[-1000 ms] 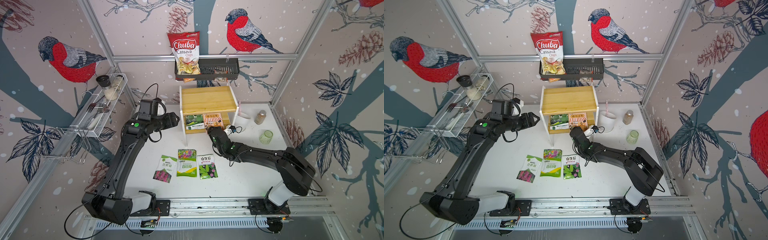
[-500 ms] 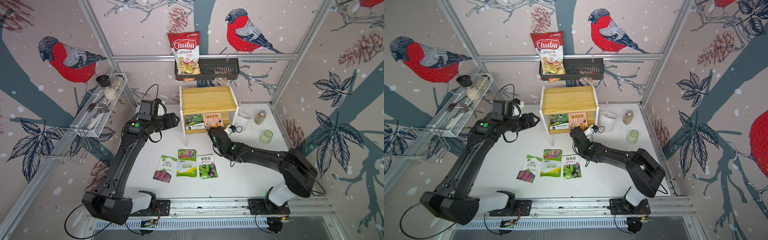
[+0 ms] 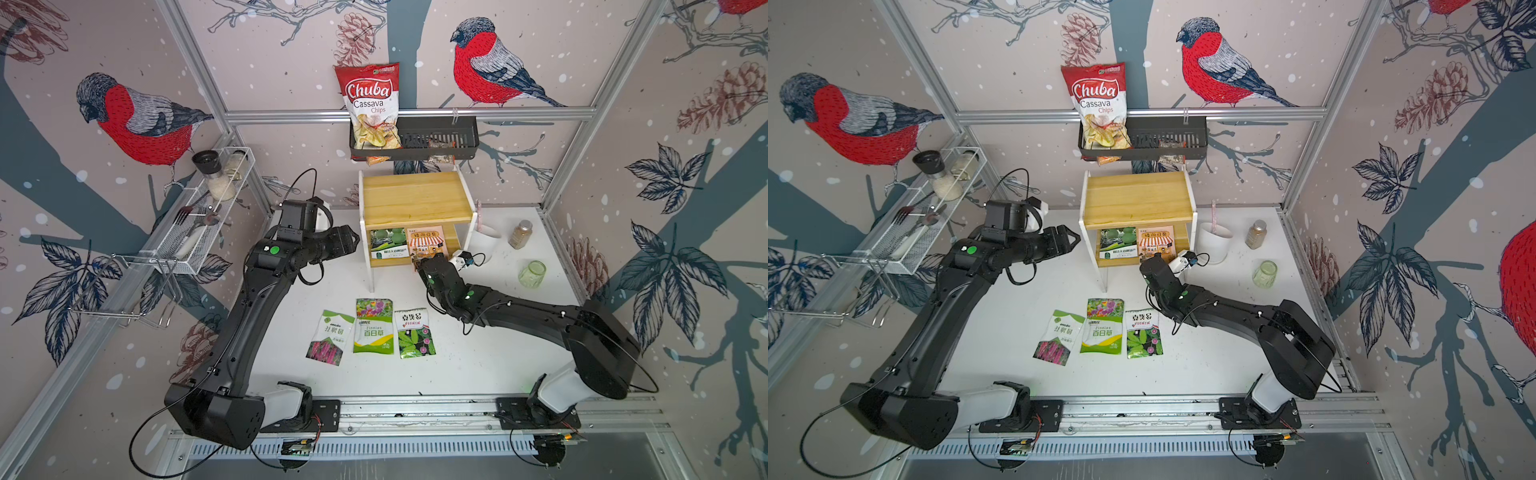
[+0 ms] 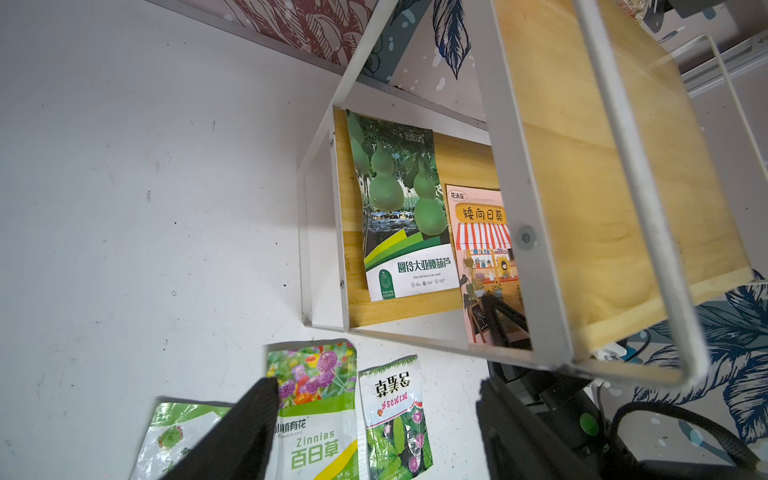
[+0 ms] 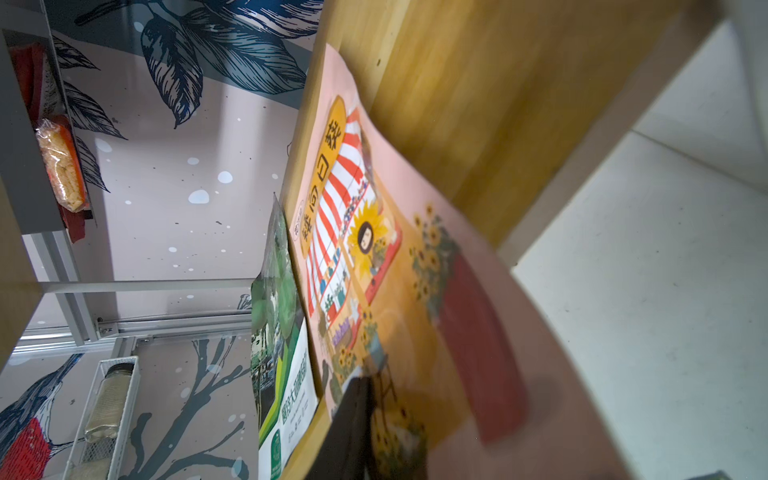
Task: Take the seed bag off the shelf
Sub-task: Pick up the seed packet from the shelf.
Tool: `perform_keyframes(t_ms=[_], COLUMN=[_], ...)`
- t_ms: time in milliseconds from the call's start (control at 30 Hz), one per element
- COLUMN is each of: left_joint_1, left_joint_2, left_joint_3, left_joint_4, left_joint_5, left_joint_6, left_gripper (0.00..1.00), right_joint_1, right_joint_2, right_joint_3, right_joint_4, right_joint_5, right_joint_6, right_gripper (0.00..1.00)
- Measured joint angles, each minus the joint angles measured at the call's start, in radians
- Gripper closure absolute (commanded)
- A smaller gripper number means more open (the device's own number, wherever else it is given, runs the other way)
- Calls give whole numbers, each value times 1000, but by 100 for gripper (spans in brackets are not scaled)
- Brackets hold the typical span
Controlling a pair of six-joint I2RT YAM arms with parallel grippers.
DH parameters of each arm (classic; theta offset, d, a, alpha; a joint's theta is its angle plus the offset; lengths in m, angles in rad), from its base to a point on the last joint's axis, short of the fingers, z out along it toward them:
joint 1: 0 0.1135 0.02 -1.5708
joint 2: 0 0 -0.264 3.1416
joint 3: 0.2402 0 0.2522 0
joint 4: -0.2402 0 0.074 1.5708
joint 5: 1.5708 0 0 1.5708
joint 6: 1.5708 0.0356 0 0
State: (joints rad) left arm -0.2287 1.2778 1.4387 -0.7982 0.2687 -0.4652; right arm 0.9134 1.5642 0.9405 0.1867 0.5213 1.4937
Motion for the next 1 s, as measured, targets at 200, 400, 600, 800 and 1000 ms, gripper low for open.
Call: perform_keyframes(t_ms=[200, 400, 600, 800, 1000], left_joint_1=[0, 1, 2, 2, 3], left_joint_2=[0, 0, 0, -4, -6], left_joint_3=[0, 0, 0, 0, 0], left_joint_4=[0, 0, 0, 0, 0], left_joint_5=[0, 0, 0, 0, 0], left_joint_6=[0, 0, 0, 0, -3], left_gripper=[21, 21, 21, 21, 21], right_joint_1=[0, 0, 2, 10, 23], right_joint_2=[-15, -31, -40, -73, -143], right_joint_3=[5, 6, -8, -8, -42], right_joint_4=[21, 21, 21, 21, 21], right_joint_5=[2, 2, 2, 1, -18], right_joint_6=[-31, -36, -32, -36, -61], right_gripper=[86, 86, 92, 99, 100])
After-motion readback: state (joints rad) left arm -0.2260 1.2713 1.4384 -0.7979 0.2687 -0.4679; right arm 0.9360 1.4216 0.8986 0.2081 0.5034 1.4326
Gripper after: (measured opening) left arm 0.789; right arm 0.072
